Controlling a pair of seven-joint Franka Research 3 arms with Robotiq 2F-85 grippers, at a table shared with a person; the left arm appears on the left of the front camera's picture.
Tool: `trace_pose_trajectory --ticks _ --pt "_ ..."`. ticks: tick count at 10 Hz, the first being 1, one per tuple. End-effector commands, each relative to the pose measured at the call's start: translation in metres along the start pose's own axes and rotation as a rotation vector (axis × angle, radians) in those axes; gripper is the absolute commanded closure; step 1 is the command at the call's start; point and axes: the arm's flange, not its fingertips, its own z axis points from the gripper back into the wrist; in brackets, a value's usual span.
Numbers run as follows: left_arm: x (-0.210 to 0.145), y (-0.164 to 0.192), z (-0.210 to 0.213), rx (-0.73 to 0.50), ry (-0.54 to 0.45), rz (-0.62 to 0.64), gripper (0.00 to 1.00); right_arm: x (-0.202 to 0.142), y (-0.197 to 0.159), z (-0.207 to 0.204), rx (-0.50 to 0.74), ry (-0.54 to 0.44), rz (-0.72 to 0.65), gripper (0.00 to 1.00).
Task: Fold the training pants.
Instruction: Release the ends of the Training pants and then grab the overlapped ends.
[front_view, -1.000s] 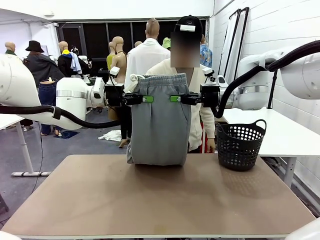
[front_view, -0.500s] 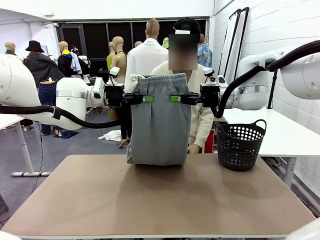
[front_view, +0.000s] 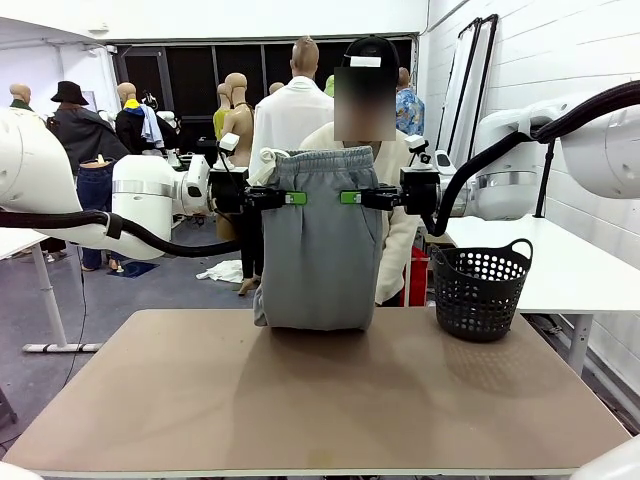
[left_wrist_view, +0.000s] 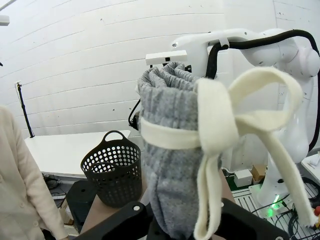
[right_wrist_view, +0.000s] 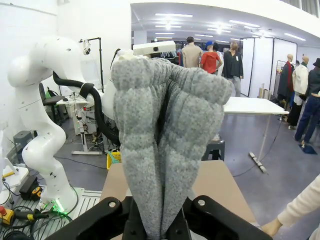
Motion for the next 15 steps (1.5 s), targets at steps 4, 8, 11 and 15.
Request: trace_pose_trajectory --ticks 4,8,11,15 --pt "0.0018 -0.0029 0.0006 0.003 -0.006 -0.023 1.00 0.0023 0.0013 -0.0001 0.005 -0.004 0.008 1.00" --pt "0.0018 -0.0029 0.0006 0.003 -0.006 -0.023 1.00 0.0023 0.0013 -0.0001 0.005 -0.004 0.008 1.00" --pt "0.0018 -0.0029 0.0006 0.003 -0.006 -0.023 1.00 0.0023 0.0013 -0.0001 0.005 -0.004 0.008 1.00" --pt "0.0018 -0.0029 0.0006 0.003 -0.006 -0.023 1.00 0.0023 0.0013 -0.0001 0.005 -0.004 0.008 1.00"
